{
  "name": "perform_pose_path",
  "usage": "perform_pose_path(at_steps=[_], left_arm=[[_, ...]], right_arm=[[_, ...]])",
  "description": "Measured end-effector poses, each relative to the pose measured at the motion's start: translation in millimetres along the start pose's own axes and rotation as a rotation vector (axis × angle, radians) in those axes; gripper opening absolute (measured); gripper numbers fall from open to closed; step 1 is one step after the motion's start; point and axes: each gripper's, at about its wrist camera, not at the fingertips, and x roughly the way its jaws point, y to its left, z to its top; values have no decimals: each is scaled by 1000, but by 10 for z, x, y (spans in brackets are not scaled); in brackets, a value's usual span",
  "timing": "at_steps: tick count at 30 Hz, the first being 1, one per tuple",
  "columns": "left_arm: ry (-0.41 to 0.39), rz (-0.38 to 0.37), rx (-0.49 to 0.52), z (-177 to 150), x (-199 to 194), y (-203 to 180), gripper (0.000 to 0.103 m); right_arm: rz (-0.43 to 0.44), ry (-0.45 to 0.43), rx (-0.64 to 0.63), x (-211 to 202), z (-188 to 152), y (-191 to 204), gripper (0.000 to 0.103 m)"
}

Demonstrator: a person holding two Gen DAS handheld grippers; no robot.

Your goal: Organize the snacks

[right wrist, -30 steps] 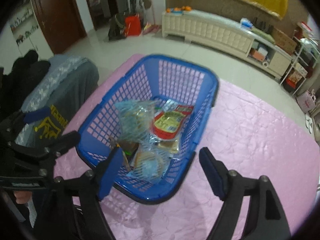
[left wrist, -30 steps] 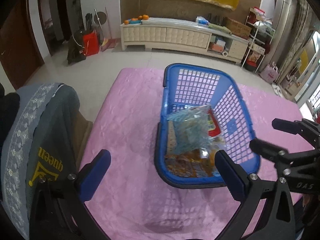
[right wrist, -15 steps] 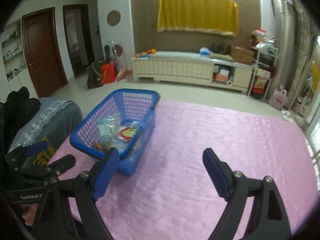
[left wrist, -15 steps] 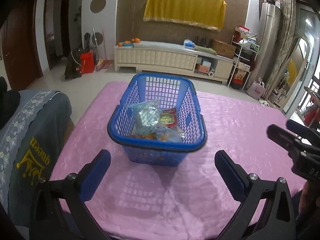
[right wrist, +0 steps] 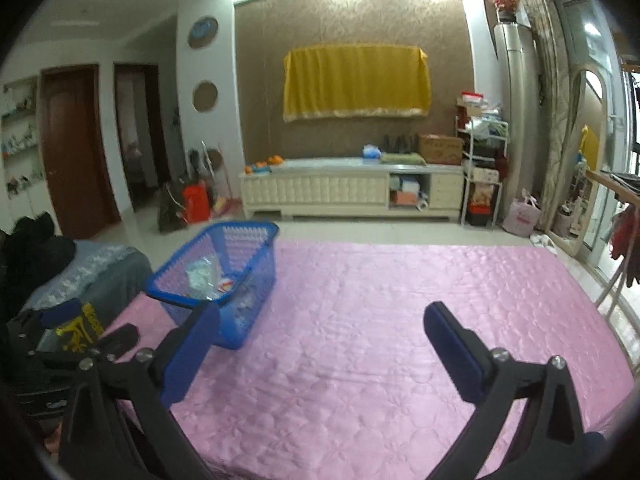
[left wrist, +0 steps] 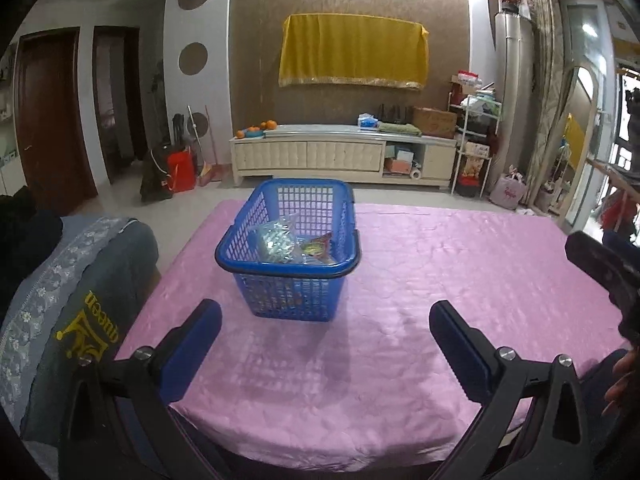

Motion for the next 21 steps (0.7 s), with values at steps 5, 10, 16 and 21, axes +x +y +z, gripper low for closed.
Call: perform_pose_path(at_steps=[5,10,16,21], left_arm=[[-44,-42,0,-12,-255,-55,103],[-69,-53,37,-32,-340,-191,103],[-83,-63,46,-78,-408,-270,103],[-85,-78,51,-115,-412,-288,103]], right_arm=[[-32,-56,-19,-312,-70,31,103],[-38,-52,-9,-426,-139,32,103],[-60,-41,-28,-467,-227,79,103],[-57,-31,-16,-456,-257,31,103]])
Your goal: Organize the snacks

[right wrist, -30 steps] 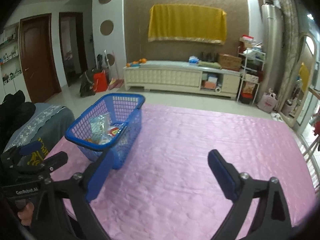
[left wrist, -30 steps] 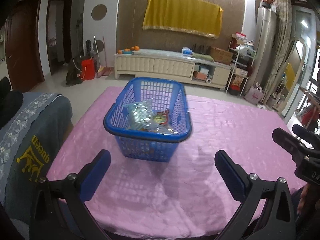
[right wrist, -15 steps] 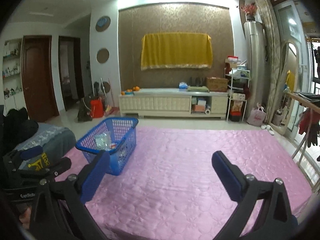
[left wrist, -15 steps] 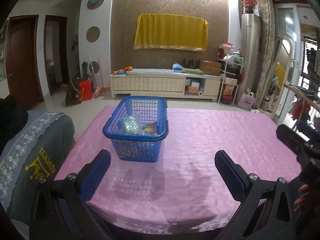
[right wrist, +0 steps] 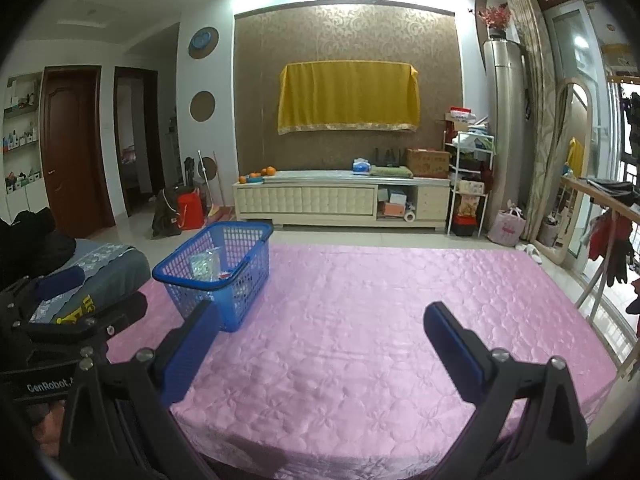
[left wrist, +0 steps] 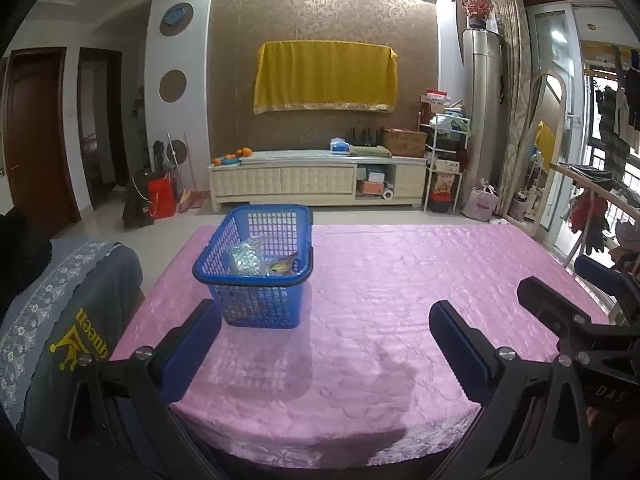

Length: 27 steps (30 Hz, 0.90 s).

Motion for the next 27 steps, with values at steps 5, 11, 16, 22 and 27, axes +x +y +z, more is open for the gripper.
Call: perform_pose_path(at_steps=[5,11,16,22,27], left_arm=[[-8,-1,15,-16,-15,-37,103],[-4,10,19,-36,-14,-54,103],[-5,15,21,-43,-18,-63,103],[1,22,24,-54,-16,-73,103],[11,8,0,-49,-32,-64,103]], right_arm=[[-28,-15,4,-11,-23,-13,103],[-18,-1,18,-12,-65,-25,103],[-20,4,16,-20,-66,-22,103],[-20,6,14,-16,-65,-8,103],[-20,6,14,-12,-68,-5,103]])
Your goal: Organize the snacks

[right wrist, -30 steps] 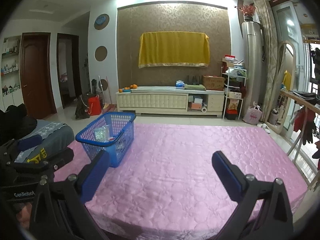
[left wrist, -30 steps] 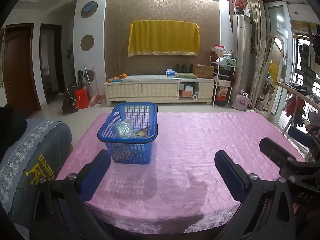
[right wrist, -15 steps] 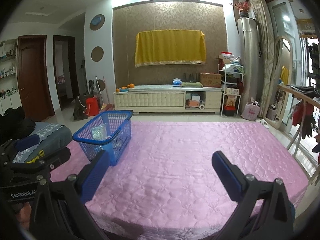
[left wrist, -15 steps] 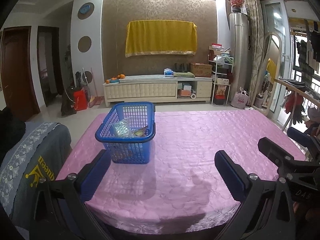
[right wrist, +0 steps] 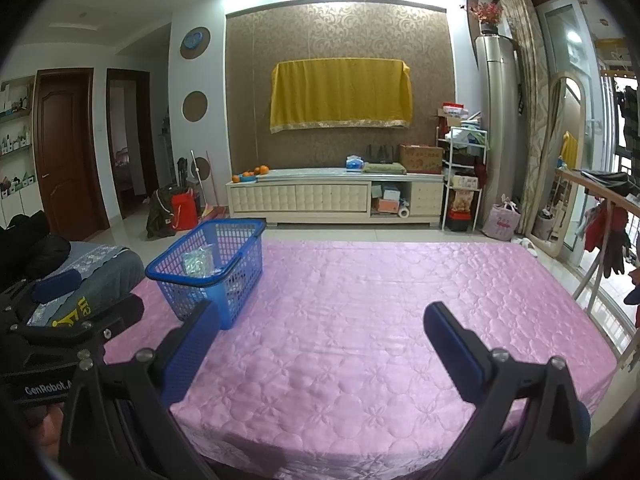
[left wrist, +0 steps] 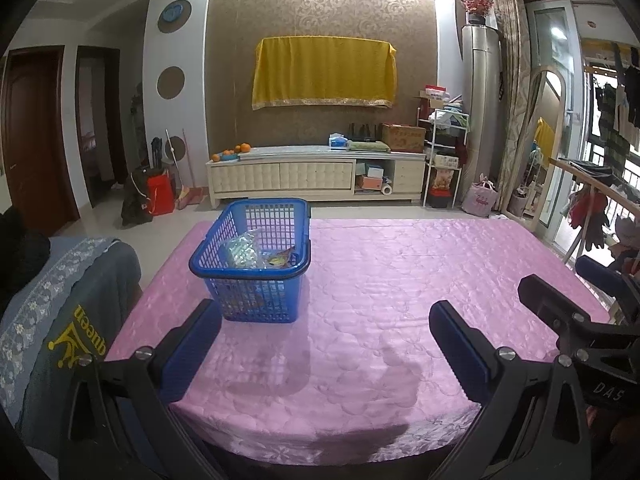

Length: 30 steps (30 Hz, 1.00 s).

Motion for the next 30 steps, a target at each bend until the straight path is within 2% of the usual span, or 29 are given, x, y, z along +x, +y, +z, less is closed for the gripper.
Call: perform_pose_path(at_steps=[30], left_arm=[[3,1,-7,-11,-6,0,103]], right_arm=[[0,25,17,7,22,23,103]])
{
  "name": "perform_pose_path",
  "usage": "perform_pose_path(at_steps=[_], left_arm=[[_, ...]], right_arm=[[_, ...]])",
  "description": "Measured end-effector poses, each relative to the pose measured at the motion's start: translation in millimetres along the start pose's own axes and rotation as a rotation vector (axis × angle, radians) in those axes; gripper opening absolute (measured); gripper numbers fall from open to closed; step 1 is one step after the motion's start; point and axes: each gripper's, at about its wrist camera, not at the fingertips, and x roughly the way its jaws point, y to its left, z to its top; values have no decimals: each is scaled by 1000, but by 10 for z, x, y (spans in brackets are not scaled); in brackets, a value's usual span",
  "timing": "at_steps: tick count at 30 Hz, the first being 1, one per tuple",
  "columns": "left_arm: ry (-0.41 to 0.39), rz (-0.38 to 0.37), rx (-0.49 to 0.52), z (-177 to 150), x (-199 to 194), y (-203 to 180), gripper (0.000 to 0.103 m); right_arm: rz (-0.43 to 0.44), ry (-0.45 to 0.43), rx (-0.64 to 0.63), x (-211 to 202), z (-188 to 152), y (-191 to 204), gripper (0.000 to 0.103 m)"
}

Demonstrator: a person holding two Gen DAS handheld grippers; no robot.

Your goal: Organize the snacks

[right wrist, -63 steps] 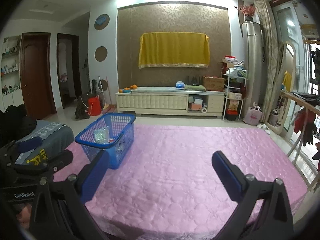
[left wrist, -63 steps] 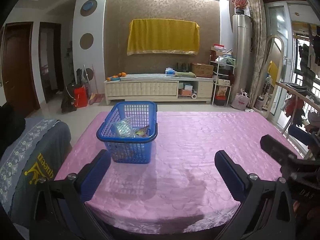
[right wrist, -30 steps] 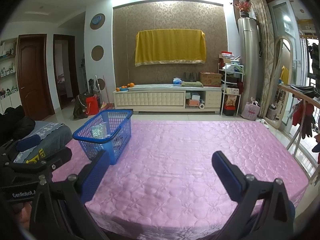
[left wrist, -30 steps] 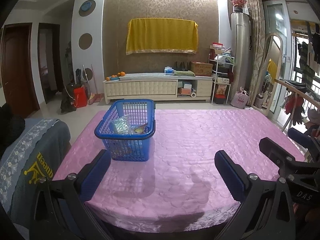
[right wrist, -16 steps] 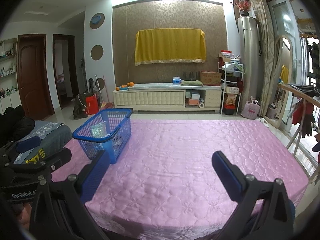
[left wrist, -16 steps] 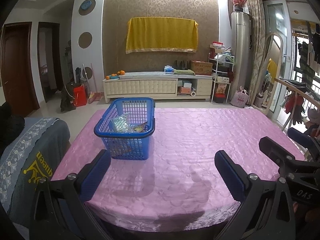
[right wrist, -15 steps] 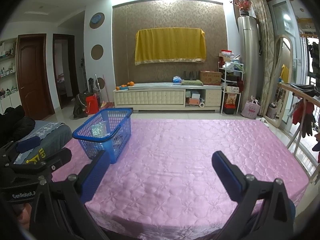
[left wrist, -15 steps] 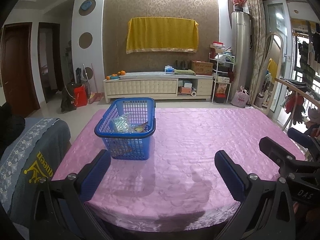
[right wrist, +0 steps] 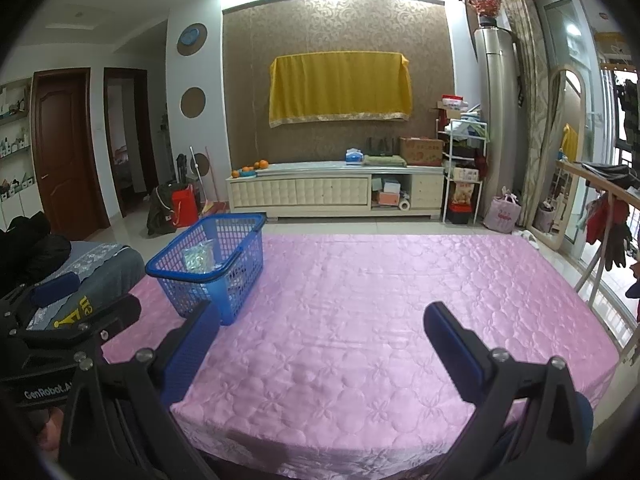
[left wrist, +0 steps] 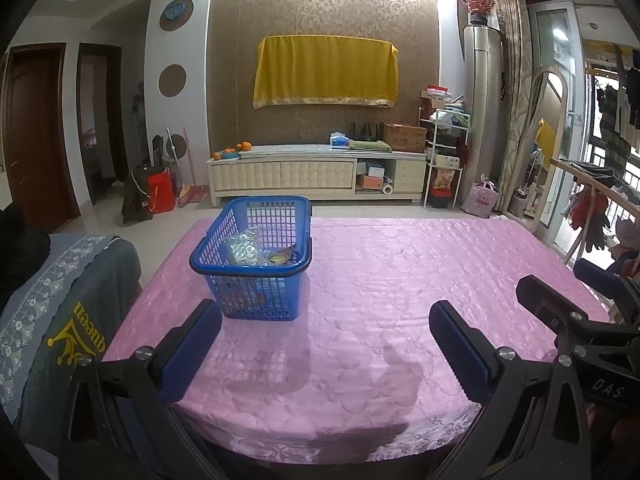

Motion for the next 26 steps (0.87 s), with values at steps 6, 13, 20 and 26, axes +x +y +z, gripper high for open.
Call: perform_pose_path(at_steps=[6,13,20,26], left_arm=[[1,0,1,-2,3,1,103],[-3,-4,-2,-2,-19,-7,103],[-1,-11,-9,-2,-31,-7,103],[-6,-11,-8,2,-39,-16,103]], right_arm=[[-1,-1,-1,-7,-1,4,103],[-3,-6,0,-23,9,3,103],[-5,-6,-1,-37,18,5,103],[-8,-6,2,-37,18,15,103]])
